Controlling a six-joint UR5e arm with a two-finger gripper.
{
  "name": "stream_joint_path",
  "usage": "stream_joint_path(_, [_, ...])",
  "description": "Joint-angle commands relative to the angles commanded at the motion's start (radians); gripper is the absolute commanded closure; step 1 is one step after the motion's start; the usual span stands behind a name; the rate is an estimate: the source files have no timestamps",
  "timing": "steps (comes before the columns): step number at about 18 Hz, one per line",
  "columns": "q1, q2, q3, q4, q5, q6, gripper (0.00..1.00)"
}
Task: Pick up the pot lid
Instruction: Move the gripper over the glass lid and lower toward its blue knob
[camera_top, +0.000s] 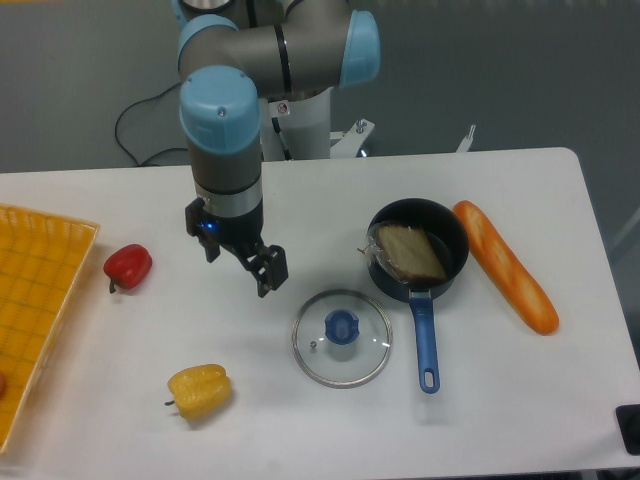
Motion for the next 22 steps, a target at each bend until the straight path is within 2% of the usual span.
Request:
stream_joint_path(5, [0.037,-0.057,-0.003,0.005,0.002,-0.099,0.00])
stream_joint_path(9, [0.095,-0.049,0.008,0.005,-0.008,-0.261,0.00])
stream_joint_path(13, [0.123,-0.052,0.005,0.003,-0.003,-0.282,0.00])
stream_joint_path(15, [0.133,-0.063,0.006,0.005,0.002,-0.354,0.00])
stream_joint_path(22, [0.141,-0.133,0.009,0.031,-0.008,-0.430,0.00])
